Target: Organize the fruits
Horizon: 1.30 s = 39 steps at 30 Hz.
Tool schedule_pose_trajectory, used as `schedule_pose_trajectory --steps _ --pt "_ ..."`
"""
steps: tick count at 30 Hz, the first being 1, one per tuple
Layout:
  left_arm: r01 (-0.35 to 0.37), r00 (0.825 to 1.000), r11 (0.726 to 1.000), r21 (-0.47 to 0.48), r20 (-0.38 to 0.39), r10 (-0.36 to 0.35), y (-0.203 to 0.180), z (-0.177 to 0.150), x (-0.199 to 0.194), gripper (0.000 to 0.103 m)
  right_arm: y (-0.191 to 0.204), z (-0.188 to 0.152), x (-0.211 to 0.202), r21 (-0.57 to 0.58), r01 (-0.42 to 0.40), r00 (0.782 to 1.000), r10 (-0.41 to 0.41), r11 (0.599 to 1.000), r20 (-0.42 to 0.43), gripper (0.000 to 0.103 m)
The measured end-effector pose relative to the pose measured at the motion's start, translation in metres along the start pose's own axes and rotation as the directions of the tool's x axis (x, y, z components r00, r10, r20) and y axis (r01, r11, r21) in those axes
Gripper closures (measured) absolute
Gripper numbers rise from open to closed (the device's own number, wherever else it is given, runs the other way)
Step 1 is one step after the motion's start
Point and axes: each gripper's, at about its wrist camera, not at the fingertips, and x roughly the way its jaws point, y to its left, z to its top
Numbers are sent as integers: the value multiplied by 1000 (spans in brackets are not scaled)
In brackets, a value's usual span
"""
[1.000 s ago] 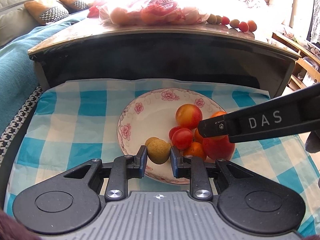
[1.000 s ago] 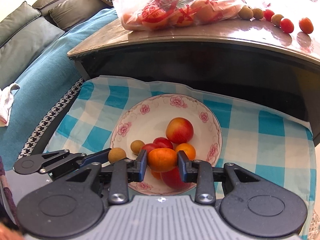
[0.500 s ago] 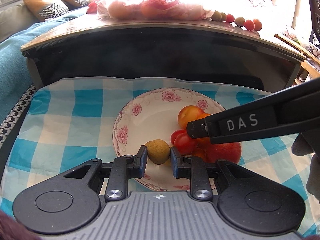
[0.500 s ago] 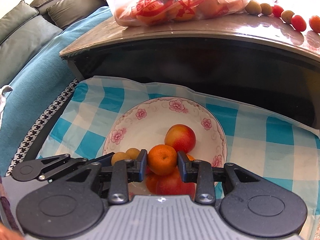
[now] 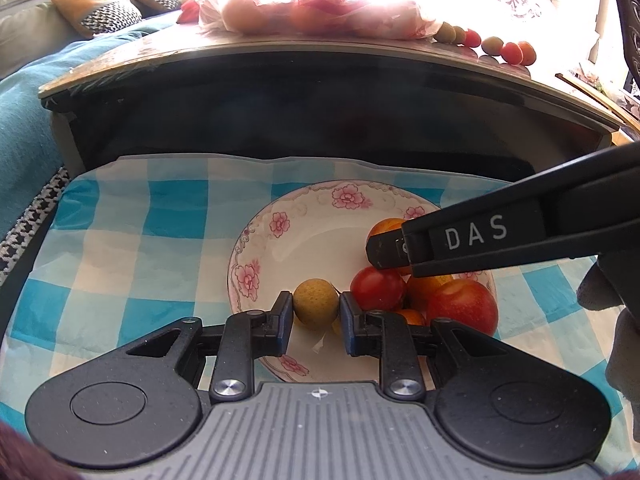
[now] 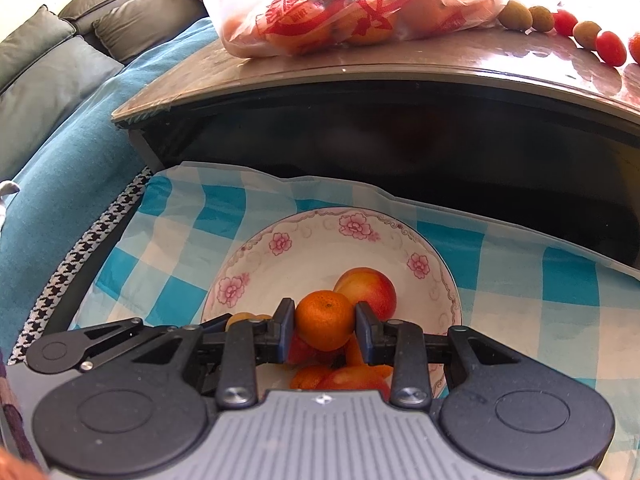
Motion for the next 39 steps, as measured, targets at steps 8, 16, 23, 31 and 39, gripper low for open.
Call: schedule_pose_trajectory --steps 8,16,23,31,39 --pt "-6 1000 1000 6 10 6 0 5 6 71 2 6 4 -25 5 1000 -4 1000 18 69" --pt "-2 1000 1000 23 10 2 -1 3 6 64 8 4 5 -66 14 1000 -13 998 17 68" --pt "-8 1000 1000 24 9 8 -1 3 6 58 6 4 5 -50 15 1000 -15 999 8 68" --pt "-8 1000 1000 16 4 8 2 3 3 54 -1 5 4 -6 -4 1000 4 1000 -4 68" --pt "-5 1000 1000 15 21 4 -1 5 -2 51 -4 7 -1 22 -18 1000 18 1000 14 68"
